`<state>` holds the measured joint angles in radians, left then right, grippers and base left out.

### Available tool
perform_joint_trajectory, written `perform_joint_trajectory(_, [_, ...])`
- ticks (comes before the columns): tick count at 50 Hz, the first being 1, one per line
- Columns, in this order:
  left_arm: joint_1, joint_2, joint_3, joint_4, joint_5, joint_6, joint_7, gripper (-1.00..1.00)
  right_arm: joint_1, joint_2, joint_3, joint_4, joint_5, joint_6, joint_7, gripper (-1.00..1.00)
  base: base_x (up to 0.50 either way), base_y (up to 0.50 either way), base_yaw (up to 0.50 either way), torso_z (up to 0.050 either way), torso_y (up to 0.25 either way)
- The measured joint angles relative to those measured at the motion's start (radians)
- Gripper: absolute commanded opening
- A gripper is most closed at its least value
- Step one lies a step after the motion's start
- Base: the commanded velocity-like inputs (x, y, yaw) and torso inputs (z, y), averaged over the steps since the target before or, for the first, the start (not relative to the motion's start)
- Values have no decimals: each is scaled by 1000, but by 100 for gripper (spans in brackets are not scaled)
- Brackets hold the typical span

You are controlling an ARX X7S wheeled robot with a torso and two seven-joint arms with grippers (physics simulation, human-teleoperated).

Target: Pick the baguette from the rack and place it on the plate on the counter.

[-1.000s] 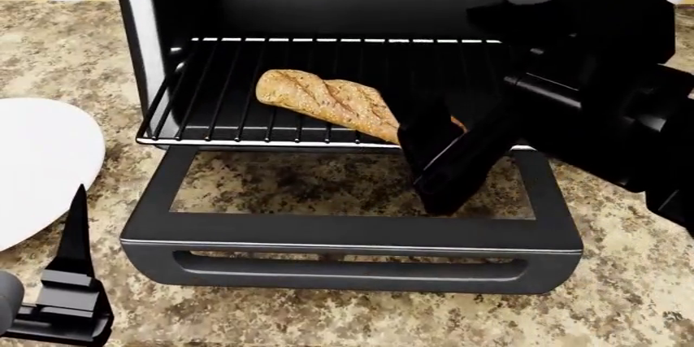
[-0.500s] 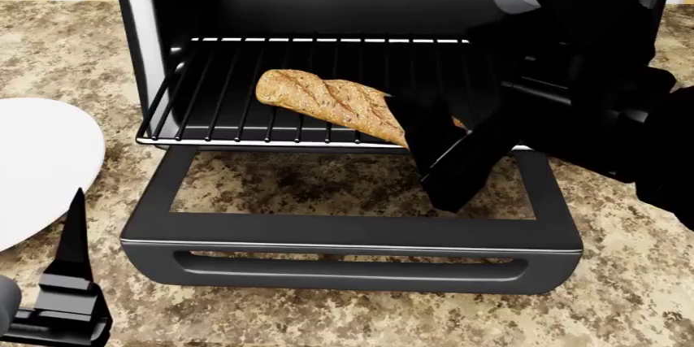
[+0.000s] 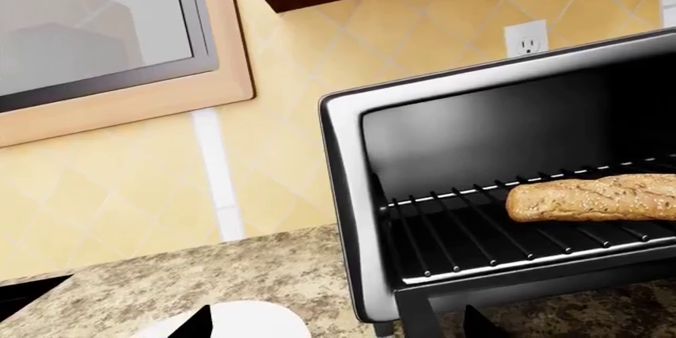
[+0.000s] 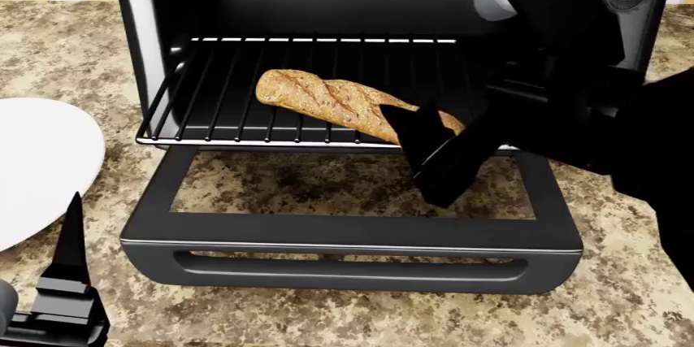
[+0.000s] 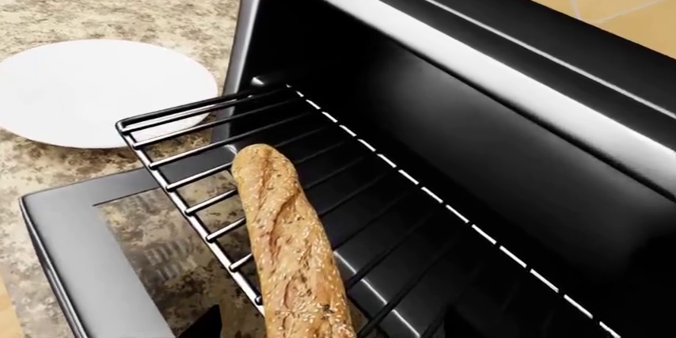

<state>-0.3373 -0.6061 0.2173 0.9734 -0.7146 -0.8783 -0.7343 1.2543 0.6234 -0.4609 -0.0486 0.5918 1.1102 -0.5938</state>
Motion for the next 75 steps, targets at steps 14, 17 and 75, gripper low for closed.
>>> perform_joint_trajectory(14, [5, -8, 6, -10, 3, 18, 2, 100, 17, -20, -44, 70, -25, -39, -25, 100, 0, 0, 0, 0, 0])
perform_joint_trajectory(17, [8, -9, 8, -12, 4, 23, 2, 100, 18, -22, -51, 83, -30, -48, -29, 100, 0, 0, 0, 0, 0])
perform_joint_trajectory(75, [21, -39, 14, 0, -23, 41, -34, 100, 38, -84, -162, 289, -94, -179, -101, 100, 0, 0, 0, 0, 0])
